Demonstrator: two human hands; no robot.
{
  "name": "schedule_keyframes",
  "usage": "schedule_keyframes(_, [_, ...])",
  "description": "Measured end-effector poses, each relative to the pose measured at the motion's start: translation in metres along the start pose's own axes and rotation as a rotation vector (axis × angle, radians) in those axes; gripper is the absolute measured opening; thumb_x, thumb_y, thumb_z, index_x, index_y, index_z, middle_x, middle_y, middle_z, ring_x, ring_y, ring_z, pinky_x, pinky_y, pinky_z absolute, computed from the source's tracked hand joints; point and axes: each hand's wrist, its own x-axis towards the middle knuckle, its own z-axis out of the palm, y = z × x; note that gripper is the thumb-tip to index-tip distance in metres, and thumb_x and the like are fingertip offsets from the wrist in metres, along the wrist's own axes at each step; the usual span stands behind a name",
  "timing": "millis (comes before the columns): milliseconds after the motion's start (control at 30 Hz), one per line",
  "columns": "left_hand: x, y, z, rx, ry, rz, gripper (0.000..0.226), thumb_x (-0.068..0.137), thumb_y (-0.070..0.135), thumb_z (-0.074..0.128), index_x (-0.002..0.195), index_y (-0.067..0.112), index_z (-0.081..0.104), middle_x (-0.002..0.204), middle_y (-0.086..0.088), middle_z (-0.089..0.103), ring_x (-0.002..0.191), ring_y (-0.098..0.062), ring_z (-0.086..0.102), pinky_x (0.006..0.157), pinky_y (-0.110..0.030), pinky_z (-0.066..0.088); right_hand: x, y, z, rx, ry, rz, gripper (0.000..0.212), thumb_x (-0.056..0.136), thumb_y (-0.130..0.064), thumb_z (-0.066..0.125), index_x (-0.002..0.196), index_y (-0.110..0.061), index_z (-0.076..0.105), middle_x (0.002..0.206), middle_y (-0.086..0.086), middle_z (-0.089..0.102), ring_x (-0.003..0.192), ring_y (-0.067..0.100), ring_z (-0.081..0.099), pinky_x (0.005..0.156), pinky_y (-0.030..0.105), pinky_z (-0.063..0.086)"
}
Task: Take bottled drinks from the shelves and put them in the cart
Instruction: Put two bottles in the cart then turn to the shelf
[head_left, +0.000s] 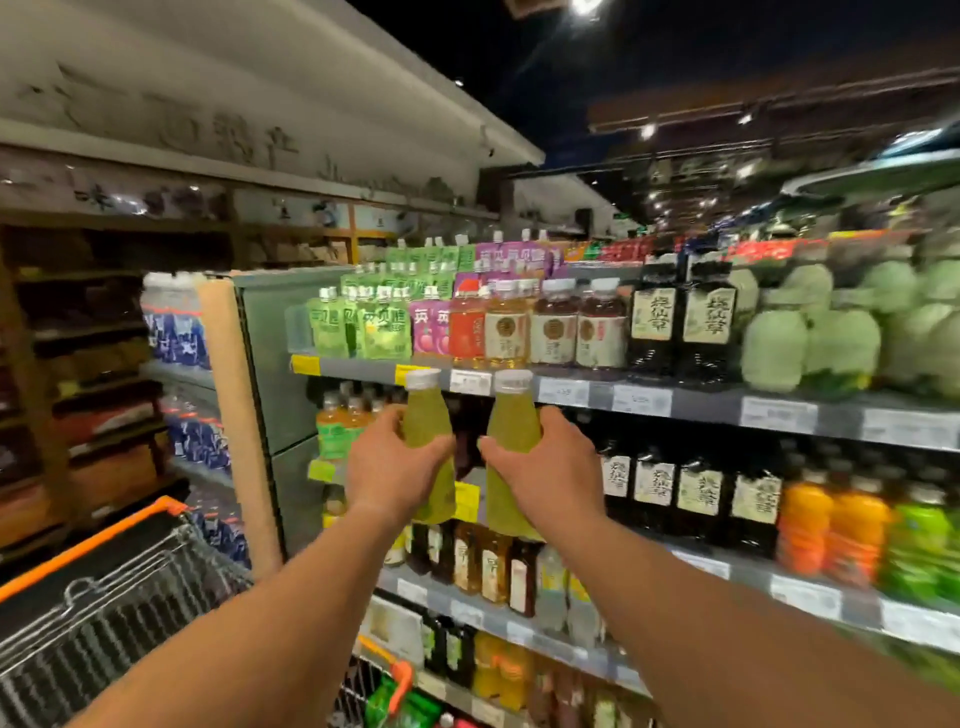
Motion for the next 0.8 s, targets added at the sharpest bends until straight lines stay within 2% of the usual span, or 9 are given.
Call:
schedule_keyframes(67, [-0.013, 0.036, 0.03, -0.061, -0.083, 0.042, 0.037, 0.062, 0.053, 0.072, 0.092, 0.038, 0.058, 0.08, 0.018, 0.066, 0.072, -0.001, 0.064, 0.067, -0.028, 0.051, -0.001, 0.013, -0.047, -0.025, 0.065, 0.033, 0.051, 0.059, -0.073, 0.06, 0.088, -0.031, 0.055, 0.084, -0.011, 0.061, 0.078, 0.014, 0.061, 0.071, 0.039, 0.055])
schedule_keyframes(233, [-0.063, 0.115, 0.1, -0.215, -0.327, 0.18, 0.046, 0.058, 0.058, 0.071, 0.098, 0.035, 0.065, 0.086, 0.014, 0.071, 0.078, -0.008, 0.07, 0.072, -0.034, 0.059, -0.018, 0.04, -0.163, -0.072, 0.252, 0.132, 0.045, 0.06, -0.062, 0.062, 0.09, -0.029, 0.058, 0.086, -0.007, 0.064, 0.08, 0.017, 0.064, 0.073, 0.042, 0.057])
schedule_keyframes(300, [-0.085, 0.144, 0.121, -0.262, -0.397, 0.237, 0.036, 0.06, 0.057, 0.071, 0.092, 0.042, 0.061, 0.085, 0.017, 0.068, 0.078, -0.005, 0.067, 0.071, -0.033, 0.058, -0.034, 0.051, -0.206, -0.096, 0.341, 0.147, 0.039, 0.062, -0.06, 0.065, 0.086, -0.032, 0.056, 0.082, -0.012, 0.063, 0.077, 0.012, 0.064, 0.069, 0.038, 0.056])
schedule_keyframes(400, [-0.128, 0.193, 0.152, -0.317, -0.494, 0.332, 0.025, 0.067, 0.052, 0.073, 0.082, 0.044, 0.055, 0.084, 0.018, 0.064, 0.079, -0.004, 0.064, 0.07, -0.031, 0.053, -0.066, 0.068, -0.276, -0.219, 0.484, 0.164, 0.038, 0.065, -0.064, 0.065, 0.086, -0.035, 0.052, 0.076, -0.016, 0.059, 0.073, 0.01, 0.059, 0.06, 0.028, 0.045])
schedule_keyframes(500, [-0.17, 0.244, 0.176, -0.383, -0.581, 0.398, 0.024, 0.073, 0.048, 0.077, 0.083, 0.039, 0.057, 0.082, 0.016, 0.067, 0.076, -0.004, 0.065, 0.063, -0.028, 0.051, -0.095, 0.078, -0.344, -0.318, 0.601, 0.207, 0.044, 0.063, -0.068, 0.062, 0.089, -0.034, 0.055, 0.082, -0.012, 0.064, 0.079, 0.016, 0.064, 0.067, 0.033, 0.052])
schedule_keyframes(567, [-0.199, 0.279, 0.191, -0.421, -0.613, 0.439, 0.026, 0.071, 0.05, 0.076, 0.081, 0.035, 0.059, 0.08, 0.013, 0.066, 0.074, -0.007, 0.064, 0.057, -0.027, 0.047, -0.113, 0.087, -0.387, -0.378, 0.666, 0.237, 0.046, 0.061, -0.068, 0.062, 0.086, -0.031, 0.055, 0.081, -0.009, 0.064, 0.081, 0.02, 0.066, 0.066, 0.035, 0.052])
schedule_keyframes(667, [-0.249, 0.33, 0.212, -0.467, -0.652, 0.495, 0.036, 0.059, 0.058, 0.067, 0.077, 0.028, 0.06, 0.077, 0.007, 0.068, 0.072, -0.016, 0.065, 0.063, -0.034, 0.052, -0.139, 0.101, -0.451, -0.433, 0.746, 0.275, 0.044, 0.059, -0.069, 0.064, 0.077, -0.031, 0.051, 0.073, -0.011, 0.058, 0.077, 0.019, 0.064, 0.061, 0.03, 0.044])
schedule_keyframes(800, [-0.315, 0.392, 0.247, -0.548, -0.711, 0.52, 0.041, 0.054, 0.063, 0.065, 0.078, 0.03, 0.063, 0.074, 0.012, 0.068, 0.071, -0.015, 0.066, 0.062, -0.031, 0.053, -0.167, 0.119, -0.536, -0.498, 0.803, 0.307, 0.043, 0.06, -0.067, 0.065, 0.082, -0.032, 0.055, 0.075, -0.014, 0.062, 0.074, 0.014, 0.063, 0.065, 0.033, 0.052])
